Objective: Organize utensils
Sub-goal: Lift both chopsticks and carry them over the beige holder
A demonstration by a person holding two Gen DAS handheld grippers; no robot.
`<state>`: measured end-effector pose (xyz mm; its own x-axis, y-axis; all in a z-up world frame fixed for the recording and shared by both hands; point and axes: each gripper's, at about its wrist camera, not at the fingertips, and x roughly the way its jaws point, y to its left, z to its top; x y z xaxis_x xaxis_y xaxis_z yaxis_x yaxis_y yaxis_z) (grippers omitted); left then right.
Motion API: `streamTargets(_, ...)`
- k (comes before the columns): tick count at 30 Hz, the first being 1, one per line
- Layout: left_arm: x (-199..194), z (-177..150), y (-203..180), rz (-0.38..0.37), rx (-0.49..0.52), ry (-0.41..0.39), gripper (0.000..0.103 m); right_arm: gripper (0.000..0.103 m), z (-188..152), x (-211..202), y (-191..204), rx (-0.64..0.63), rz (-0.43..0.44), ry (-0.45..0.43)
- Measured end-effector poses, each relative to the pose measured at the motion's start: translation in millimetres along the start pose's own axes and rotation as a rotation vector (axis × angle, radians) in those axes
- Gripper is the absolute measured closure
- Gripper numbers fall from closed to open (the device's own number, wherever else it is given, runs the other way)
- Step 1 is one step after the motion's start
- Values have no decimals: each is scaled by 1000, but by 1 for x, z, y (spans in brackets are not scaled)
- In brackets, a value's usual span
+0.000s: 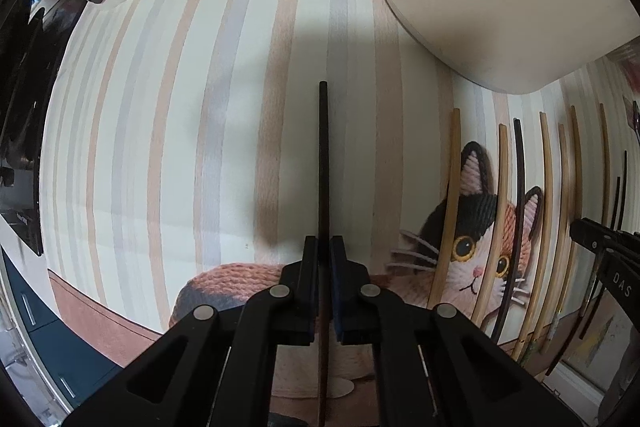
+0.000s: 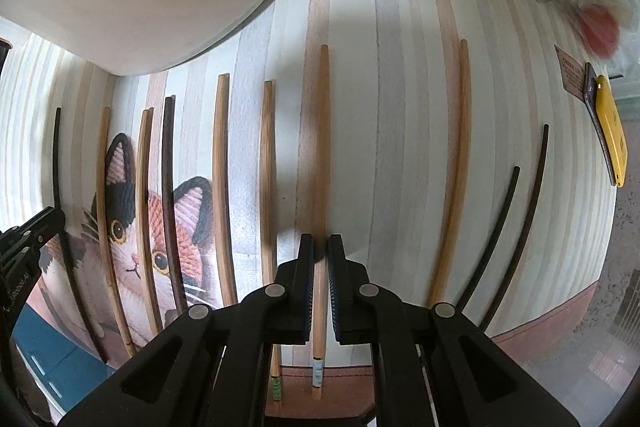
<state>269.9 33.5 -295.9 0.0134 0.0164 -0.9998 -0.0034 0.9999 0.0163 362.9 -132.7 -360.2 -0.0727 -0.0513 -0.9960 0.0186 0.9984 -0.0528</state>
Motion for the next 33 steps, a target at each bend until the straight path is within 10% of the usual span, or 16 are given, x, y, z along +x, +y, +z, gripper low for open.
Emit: streamTargets(33, -167, -21, 43, 28, -129, -429, 101, 96, -41, -169, -27, 60, 260, -400)
